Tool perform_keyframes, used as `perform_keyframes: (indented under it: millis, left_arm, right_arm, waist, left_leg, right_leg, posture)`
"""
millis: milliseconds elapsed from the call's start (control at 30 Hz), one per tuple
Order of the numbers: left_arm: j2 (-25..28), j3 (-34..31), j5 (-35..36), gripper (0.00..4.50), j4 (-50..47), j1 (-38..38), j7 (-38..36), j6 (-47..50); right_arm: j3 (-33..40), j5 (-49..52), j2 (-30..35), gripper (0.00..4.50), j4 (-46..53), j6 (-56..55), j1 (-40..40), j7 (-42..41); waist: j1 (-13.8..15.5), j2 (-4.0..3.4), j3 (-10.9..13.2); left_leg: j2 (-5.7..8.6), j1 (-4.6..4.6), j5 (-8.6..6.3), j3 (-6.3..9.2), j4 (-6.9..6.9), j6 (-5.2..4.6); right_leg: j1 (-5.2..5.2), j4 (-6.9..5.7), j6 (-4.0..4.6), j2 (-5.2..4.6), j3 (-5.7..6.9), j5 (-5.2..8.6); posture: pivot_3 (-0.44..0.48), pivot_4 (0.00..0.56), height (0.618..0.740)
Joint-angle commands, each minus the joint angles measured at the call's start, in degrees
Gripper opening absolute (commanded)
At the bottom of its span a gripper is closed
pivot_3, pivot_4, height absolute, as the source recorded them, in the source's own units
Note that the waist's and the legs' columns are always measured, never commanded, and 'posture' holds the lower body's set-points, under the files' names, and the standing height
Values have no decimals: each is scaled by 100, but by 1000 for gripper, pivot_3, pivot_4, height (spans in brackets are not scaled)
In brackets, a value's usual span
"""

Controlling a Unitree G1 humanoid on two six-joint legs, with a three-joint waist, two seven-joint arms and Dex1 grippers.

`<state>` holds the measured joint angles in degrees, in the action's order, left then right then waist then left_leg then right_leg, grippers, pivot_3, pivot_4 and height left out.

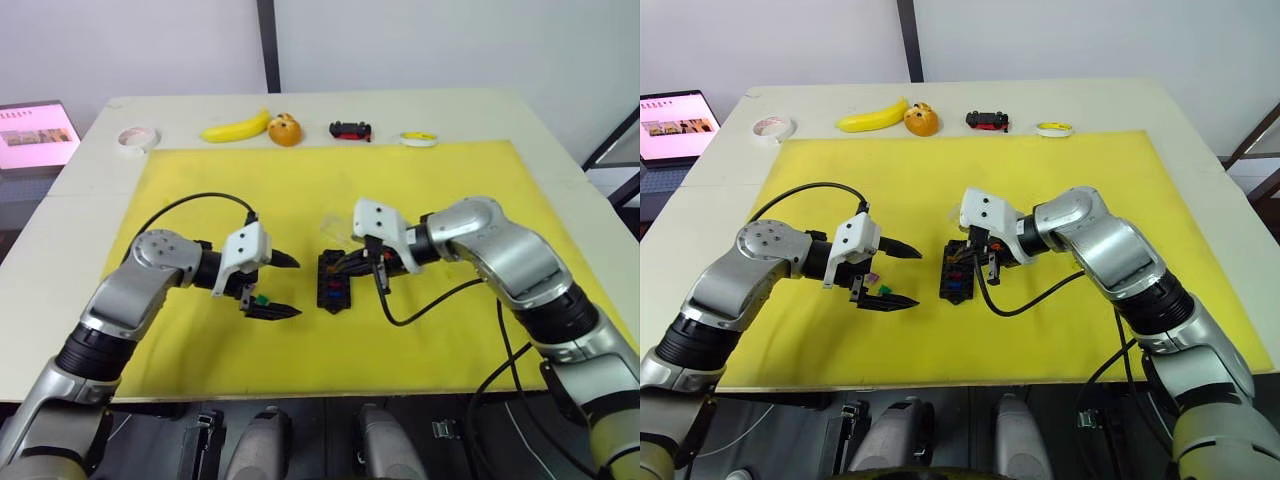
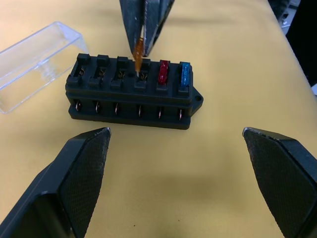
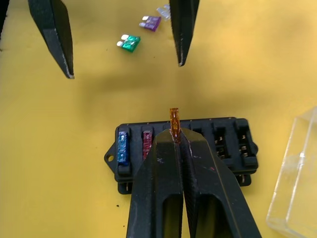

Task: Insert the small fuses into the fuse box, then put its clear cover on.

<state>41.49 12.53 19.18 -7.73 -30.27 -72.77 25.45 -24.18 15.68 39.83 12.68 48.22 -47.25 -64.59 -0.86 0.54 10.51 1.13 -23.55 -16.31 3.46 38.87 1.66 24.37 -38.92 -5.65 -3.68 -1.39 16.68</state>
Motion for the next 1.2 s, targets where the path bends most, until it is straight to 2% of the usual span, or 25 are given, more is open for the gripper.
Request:
perform_keyframes:
  millis: [33,1200]
  left_arm:
    - [-9,-42,-19,4474,-127,-131,11,-97]
    - [-29,-34,-54,4474,-195,-87,30,-87]
  right_arm:
    - [26,-76,77,0,167,-113,11,-18]
    - [-118,-385,-42,0,-27,-5,25,56]
  waist:
    - [1,0,0]
    - [-2,0,0]
  left_leg:
    - [0,0,0,0,0,0]
    - [0,1,0,0,0,0]
  right_leg:
    - [0,0,0,0,0,0]
    - [0,-1,0,1,0,0]
  posture:
    - [0,150,740]
    - [0,150,740]
